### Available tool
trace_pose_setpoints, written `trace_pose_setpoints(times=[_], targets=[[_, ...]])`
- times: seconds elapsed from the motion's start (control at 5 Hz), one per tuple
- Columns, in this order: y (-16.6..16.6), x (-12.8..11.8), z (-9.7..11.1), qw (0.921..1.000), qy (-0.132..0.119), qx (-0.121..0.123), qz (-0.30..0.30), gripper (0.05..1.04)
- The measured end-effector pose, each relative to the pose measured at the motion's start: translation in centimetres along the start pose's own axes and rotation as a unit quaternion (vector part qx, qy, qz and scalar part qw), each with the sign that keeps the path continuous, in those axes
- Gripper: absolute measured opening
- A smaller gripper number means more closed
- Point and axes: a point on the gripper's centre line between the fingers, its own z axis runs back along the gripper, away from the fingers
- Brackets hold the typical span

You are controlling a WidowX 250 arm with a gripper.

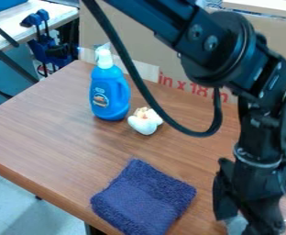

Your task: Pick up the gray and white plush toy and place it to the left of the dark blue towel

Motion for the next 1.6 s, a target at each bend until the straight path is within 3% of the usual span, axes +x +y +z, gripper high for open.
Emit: trace_pose_setpoints(times=[0.2, 0.4, 1.0, 1.2, 1.4, 1.6], targets=[[0.8, 0.6, -0.7, 0.9996, 0.014, 0.026, -0.001, 1.001], [1.0, 1.9, -0.2, 0.9993, 0.003, 0.037, -0.008, 1.001], [0.3, 3.3, -3.2, 0.9989, 0.022, 0.034, -0.025, 1.001], [0.7, 3.5, -3.3, 0.9993, 0.012, 0.033, -0.016, 0.948], [1.0, 3.1, -3.5, 0.9994, 0.013, 0.031, -0.009, 0.747], [1.1, 2.6, -3.1, 0.9996, 0.014, 0.023, 0.001, 0.692]])
